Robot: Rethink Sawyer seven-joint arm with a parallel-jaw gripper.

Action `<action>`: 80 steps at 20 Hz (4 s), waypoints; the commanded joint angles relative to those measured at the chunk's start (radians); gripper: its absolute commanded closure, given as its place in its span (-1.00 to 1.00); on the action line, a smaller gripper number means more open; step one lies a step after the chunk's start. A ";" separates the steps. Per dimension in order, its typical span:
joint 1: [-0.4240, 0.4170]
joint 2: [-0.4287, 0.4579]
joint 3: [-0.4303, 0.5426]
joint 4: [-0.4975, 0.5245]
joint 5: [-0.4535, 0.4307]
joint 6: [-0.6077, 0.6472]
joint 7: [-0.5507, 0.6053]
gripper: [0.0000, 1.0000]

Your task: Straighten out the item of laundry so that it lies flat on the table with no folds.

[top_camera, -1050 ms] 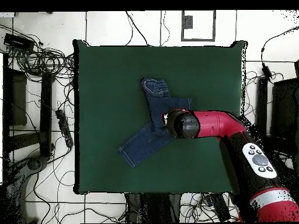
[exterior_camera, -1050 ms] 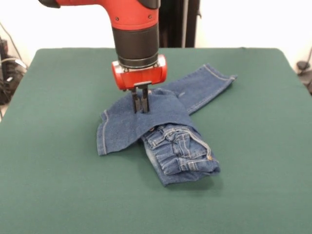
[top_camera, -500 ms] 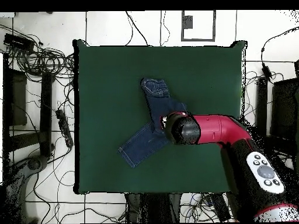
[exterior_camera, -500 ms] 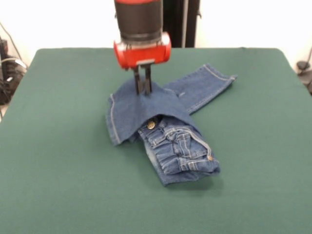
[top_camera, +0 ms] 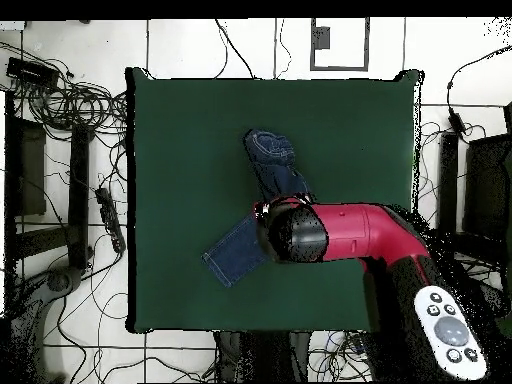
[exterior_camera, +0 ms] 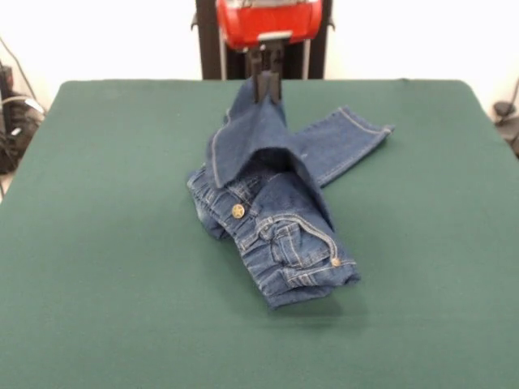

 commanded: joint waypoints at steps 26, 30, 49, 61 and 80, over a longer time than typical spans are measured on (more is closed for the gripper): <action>0.351 -0.097 -0.233 0.152 0.165 -0.014 0.322 1.00; 0.373 -0.118 -0.252 0.157 0.198 0.007 0.302 1.00; 0.571 -0.162 -0.436 0.077 0.279 0.169 0.372 1.00; 0.670 -0.137 -0.508 0.021 0.307 0.207 0.456 1.00; 0.872 -0.082 -0.616 -0.013 0.402 0.217 0.745 1.00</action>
